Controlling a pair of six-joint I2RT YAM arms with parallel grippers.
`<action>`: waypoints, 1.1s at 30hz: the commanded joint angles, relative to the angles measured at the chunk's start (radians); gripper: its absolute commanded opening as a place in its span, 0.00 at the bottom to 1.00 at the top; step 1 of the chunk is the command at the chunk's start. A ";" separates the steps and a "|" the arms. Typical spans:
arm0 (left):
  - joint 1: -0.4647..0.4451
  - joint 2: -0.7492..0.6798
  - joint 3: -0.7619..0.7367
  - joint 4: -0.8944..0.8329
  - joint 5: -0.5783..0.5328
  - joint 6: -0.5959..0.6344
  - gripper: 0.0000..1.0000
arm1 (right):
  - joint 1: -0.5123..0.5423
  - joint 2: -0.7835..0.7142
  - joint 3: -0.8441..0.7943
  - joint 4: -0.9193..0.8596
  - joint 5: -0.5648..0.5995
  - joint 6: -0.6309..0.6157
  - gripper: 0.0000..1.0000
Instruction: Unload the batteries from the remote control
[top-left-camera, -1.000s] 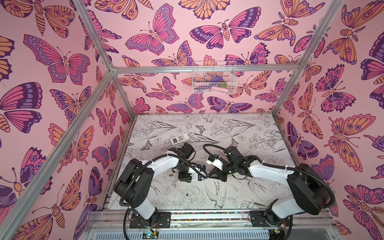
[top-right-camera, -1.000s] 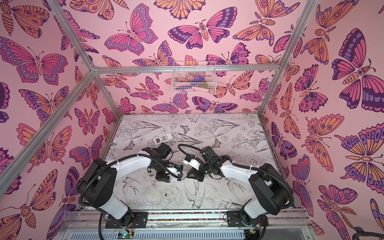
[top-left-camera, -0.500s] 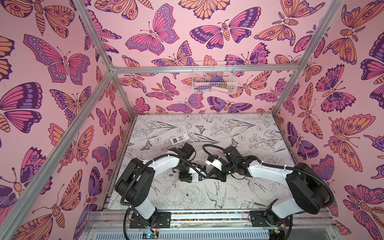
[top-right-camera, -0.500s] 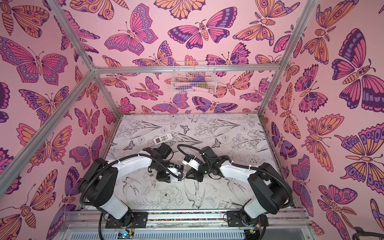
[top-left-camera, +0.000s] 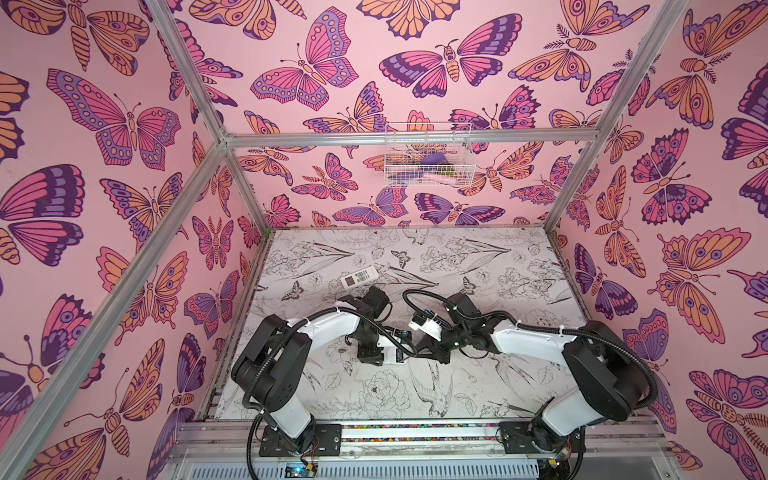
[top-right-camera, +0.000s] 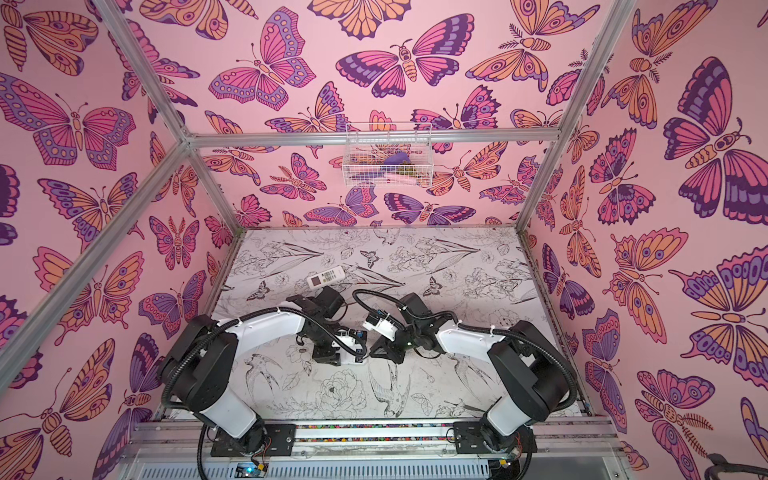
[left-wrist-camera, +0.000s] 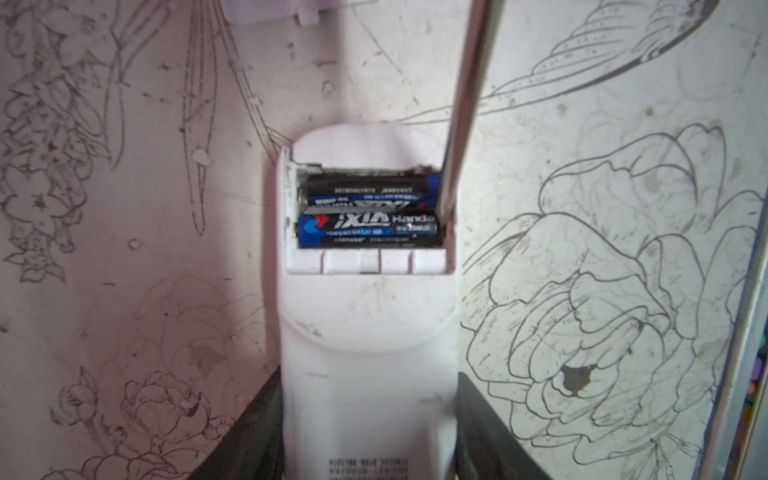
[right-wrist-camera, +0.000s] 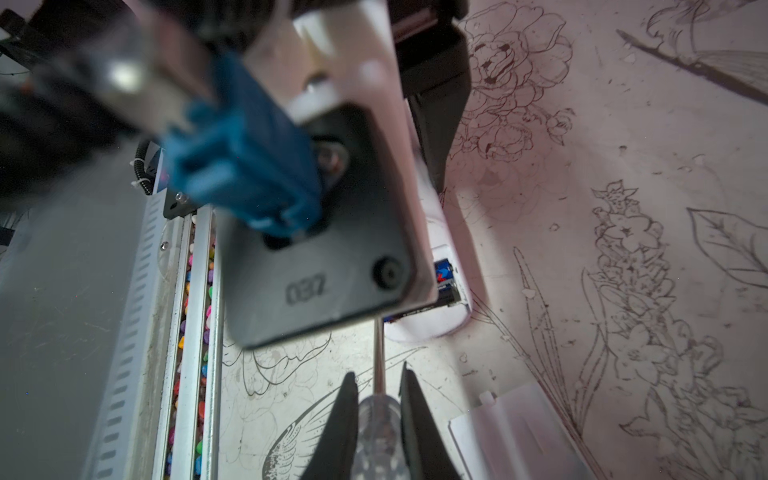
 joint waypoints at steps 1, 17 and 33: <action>-0.005 0.010 0.016 -0.002 0.053 -0.014 0.38 | 0.033 0.038 0.009 -0.043 0.025 -0.049 0.00; -0.005 0.005 0.009 0.004 0.055 -0.025 0.37 | 0.154 -0.053 -0.175 0.424 0.341 0.100 0.00; -0.006 0.002 -0.003 0.011 0.056 -0.019 0.37 | 0.198 -0.119 -0.271 0.641 0.585 0.112 0.00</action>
